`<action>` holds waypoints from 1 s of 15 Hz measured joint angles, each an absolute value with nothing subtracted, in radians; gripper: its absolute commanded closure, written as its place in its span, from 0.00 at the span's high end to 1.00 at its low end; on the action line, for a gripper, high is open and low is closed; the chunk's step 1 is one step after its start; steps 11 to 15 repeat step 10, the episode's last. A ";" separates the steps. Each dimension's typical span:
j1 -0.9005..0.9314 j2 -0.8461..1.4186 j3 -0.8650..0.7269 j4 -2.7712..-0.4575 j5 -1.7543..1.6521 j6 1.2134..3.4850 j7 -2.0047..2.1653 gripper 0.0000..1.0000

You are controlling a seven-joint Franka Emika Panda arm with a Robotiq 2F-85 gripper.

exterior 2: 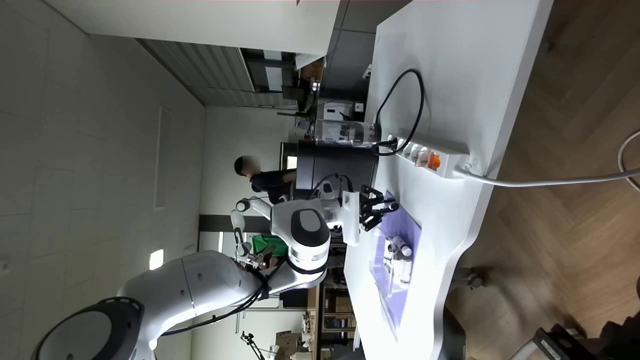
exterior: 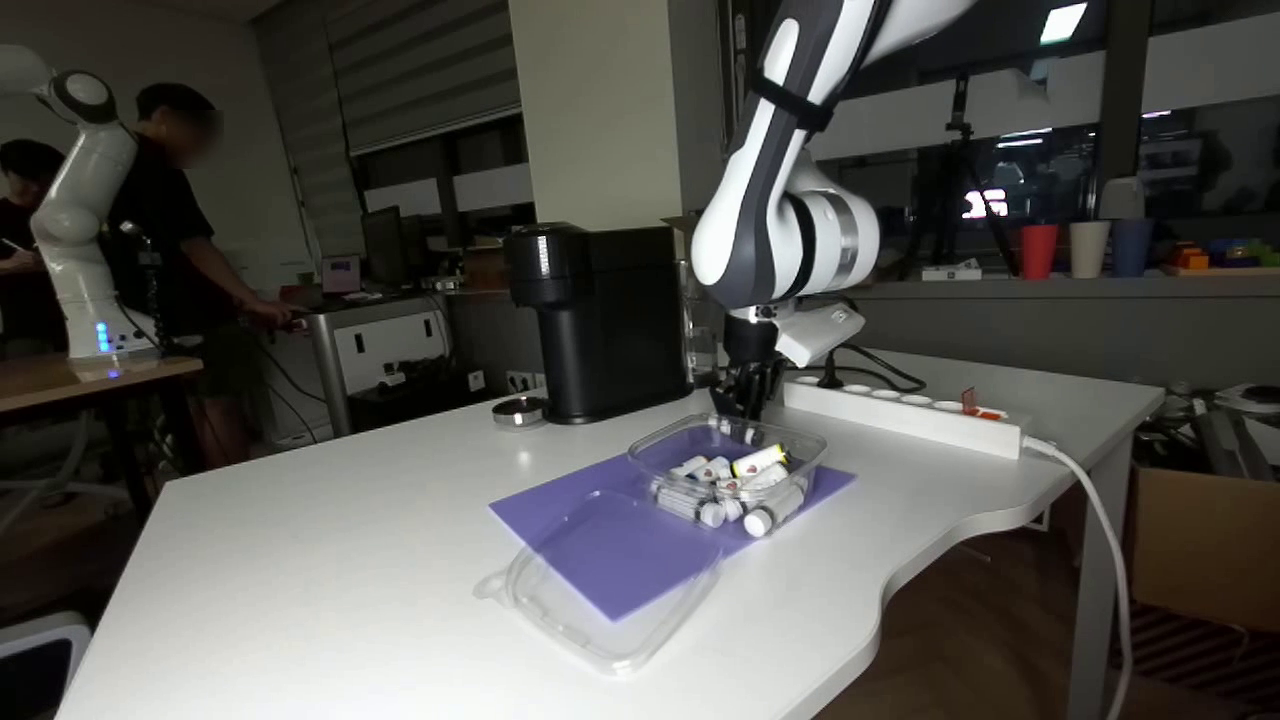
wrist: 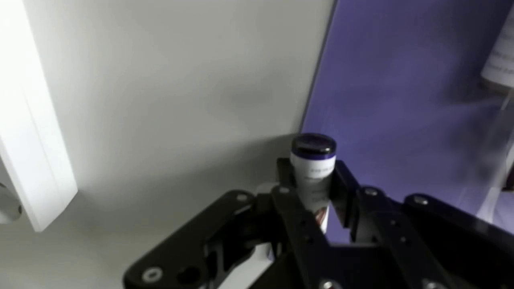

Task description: Pick up one of the white objects from the bowl and place it on the right

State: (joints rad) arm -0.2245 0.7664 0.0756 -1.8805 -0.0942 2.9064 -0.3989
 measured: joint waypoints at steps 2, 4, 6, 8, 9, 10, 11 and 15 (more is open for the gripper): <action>-0.225 0.767 0.080 -1.871 -0.094 2.893 -0.398 0.65; -0.225 0.766 0.081 -1.857 -0.094 2.871 -0.396 0.79; -0.227 0.757 0.082 -1.841 -0.094 2.826 -0.396 0.68; -0.230 0.736 0.084 -1.823 -0.084 2.763 -0.396 0.81; -0.230 0.725 0.084 -1.820 -0.079 2.746 -0.396 0.85; -0.230 0.719 0.084 -1.820 -0.079 2.738 -0.396 0.85; -0.230 0.719 0.084 -1.820 -0.079 2.738 -0.396 0.85; -0.230 0.719 0.084 -1.820 -0.079 2.738 -0.396 0.85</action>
